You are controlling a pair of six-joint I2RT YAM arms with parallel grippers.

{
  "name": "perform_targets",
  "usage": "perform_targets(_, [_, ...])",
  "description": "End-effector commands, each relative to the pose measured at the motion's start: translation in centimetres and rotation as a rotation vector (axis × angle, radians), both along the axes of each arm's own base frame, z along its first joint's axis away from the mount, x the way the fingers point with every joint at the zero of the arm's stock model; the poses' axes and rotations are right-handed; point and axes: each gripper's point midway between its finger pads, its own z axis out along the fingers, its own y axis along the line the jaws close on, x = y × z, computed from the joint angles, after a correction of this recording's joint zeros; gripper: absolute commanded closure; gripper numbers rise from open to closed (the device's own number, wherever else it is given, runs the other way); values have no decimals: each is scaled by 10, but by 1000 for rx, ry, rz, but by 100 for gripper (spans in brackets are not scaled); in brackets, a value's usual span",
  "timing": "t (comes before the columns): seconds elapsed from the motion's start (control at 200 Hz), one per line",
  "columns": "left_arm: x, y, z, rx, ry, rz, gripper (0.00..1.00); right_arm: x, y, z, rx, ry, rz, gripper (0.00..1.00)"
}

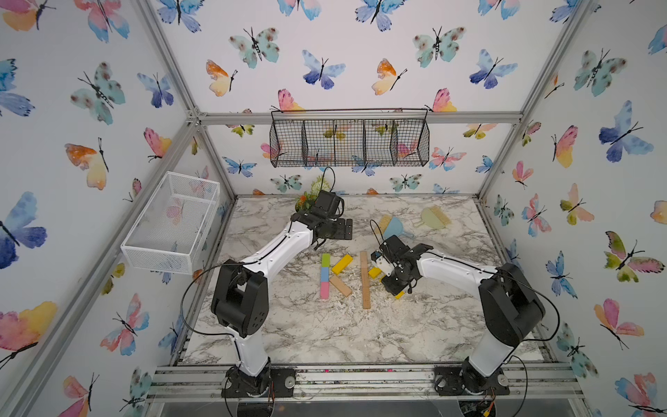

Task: Assemble the letter k with building blocks
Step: Assemble the building block at the center of the board.

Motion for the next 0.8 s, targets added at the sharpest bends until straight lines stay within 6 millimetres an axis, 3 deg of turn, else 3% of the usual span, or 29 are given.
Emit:
perform_targets(0.0, [7,12,9,5,-13,51,2,-12,5,-10,-37,51,58,98])
perform_targets(0.27, [11,25,7,-24,7,102,2,-8,18,-12,-55,27,72,98])
perform_targets(0.796, [13,27,6,-30,14,101,2,-2,23,-18,-84,22,63,98])
